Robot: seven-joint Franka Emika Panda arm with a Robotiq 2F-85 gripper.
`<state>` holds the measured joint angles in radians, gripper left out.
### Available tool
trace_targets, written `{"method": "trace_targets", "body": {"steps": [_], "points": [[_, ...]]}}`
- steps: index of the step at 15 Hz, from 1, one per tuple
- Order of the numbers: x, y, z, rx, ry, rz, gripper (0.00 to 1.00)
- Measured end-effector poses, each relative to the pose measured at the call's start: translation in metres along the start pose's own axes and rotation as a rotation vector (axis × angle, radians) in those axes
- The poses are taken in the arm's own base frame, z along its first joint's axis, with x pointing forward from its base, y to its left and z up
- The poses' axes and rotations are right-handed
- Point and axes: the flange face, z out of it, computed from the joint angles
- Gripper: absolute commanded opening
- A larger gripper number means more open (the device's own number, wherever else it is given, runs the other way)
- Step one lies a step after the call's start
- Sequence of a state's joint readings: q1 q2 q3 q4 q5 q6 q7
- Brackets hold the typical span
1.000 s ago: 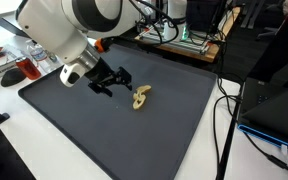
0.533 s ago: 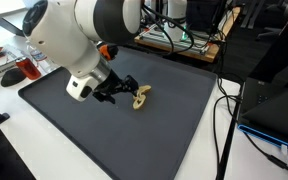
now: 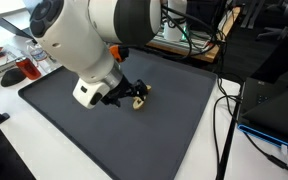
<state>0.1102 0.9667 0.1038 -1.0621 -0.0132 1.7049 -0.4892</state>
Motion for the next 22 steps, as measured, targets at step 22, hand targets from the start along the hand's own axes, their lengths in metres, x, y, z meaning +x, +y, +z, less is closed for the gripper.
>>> {"method": "trace_targets", "body": {"steps": [22], "points": [[0.046,-0.104,0.007,-0.270,-0.075,0.712,1.00]]}}
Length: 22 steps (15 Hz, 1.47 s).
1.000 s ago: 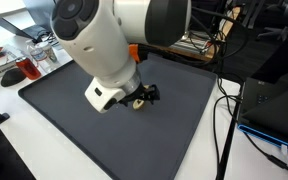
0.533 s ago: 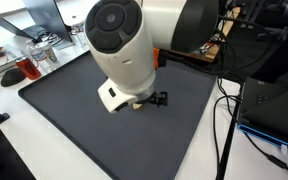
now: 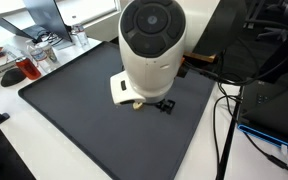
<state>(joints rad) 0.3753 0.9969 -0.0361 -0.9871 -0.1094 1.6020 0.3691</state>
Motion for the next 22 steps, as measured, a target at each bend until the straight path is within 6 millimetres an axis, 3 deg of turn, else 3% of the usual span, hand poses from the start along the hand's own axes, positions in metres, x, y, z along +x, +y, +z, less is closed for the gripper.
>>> {"method": "trace_targets", "body": {"steps": [10,17,22], "points": [[-0.032,-0.019,-0.021,-0.080,0.043,0.173,1.00],[-0.069,0.005,-0.031,-0.051,0.113,0.151,1.00],[-0.098,0.029,-0.025,-0.018,0.167,0.110,1.00]]}}
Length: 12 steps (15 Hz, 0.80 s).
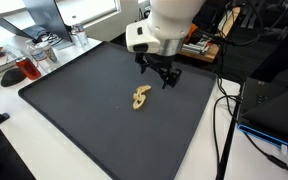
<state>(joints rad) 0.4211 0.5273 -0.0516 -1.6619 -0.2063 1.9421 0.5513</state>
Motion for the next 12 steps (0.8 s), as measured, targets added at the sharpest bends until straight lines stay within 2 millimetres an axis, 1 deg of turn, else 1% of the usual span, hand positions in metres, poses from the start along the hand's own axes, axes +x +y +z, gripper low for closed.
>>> {"method": "trace_targets", "body": {"steps": [3,5,7,9,12], "points": [[-0.015,0.023,0.005,0.053,0.049,-0.055,1.00],[-0.023,0.043,0.011,0.098,0.107,-0.119,1.00],[-0.030,0.070,0.018,0.136,0.171,-0.193,1.00],[-0.042,0.102,0.023,0.160,0.217,-0.261,1.00],[-0.073,0.152,0.030,0.164,0.248,-0.354,1.00]]}}
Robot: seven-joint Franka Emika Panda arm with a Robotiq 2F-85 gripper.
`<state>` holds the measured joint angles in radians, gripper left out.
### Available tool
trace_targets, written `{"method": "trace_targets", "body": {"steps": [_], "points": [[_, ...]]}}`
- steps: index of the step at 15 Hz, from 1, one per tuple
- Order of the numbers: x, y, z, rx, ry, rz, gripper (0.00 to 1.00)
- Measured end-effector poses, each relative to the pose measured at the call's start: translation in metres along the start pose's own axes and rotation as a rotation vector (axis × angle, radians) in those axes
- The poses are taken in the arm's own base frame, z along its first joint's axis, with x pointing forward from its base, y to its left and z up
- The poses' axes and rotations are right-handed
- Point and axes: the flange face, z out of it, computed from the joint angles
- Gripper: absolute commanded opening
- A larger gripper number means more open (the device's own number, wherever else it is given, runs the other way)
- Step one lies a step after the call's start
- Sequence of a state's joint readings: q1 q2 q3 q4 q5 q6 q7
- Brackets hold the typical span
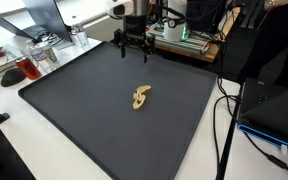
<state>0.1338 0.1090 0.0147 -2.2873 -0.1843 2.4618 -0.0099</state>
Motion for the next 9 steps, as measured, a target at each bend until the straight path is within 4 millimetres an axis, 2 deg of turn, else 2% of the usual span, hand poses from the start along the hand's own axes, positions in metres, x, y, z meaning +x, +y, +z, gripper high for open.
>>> {"method": "trace_targets", "body": {"steps": [3,5,7,9], "points": [[-0.045,0.029,-0.015,0.008,0.002,-0.114,1.00],[-0.069,0.042,-0.022,0.025,0.010,-0.200,1.00],[-0.083,0.046,-0.026,0.036,0.018,-0.244,1.00],[-0.088,0.045,-0.028,0.037,0.019,-0.255,1.00]]}}
